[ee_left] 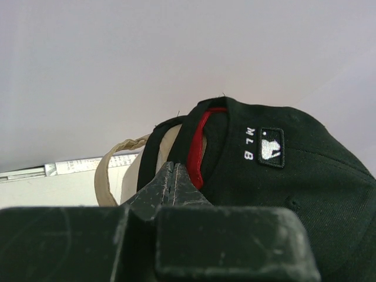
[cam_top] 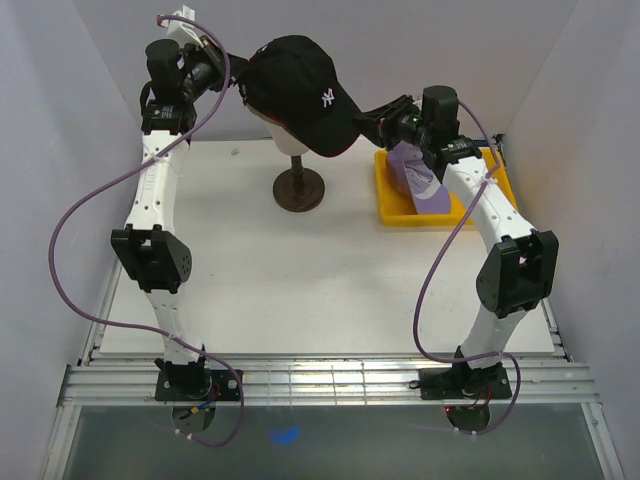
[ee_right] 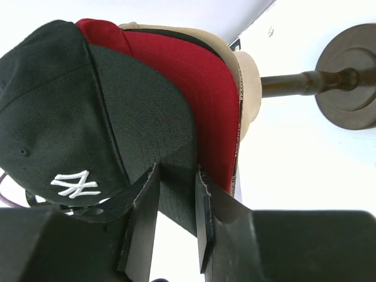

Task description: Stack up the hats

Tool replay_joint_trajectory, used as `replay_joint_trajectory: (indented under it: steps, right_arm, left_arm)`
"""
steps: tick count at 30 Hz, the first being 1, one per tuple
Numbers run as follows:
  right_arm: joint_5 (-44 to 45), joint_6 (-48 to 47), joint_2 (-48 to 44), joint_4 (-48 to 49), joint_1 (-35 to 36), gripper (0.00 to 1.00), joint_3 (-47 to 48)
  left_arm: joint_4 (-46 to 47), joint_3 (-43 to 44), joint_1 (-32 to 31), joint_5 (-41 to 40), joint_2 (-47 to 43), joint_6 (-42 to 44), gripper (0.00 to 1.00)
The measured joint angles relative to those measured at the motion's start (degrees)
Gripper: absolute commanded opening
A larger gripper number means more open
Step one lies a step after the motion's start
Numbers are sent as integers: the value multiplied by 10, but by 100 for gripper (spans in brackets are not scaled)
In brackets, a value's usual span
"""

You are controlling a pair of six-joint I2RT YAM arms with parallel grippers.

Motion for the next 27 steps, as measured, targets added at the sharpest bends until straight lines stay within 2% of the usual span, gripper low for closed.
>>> replay_joint_trajectory:
  steps: [3, 8, 21, 27]
  right_arm:
    - [7, -18, 4, -21, 0, 26, 18]
    - [11, -51, 19, -60, 0, 38, 58]
    - [44, -142, 29, -151, -8, 50, 80]
    - [53, -169, 31, -175, -9, 51, 86]
  left_arm:
    - [0, 0, 3, 1, 0, 0, 2]
    - [-7, 3, 7, 5, 0, -1, 8]
    - [-17, 7, 10, 17, 0, -2, 24]
    - [-21, 7, 12, 16, 1, -1, 42]
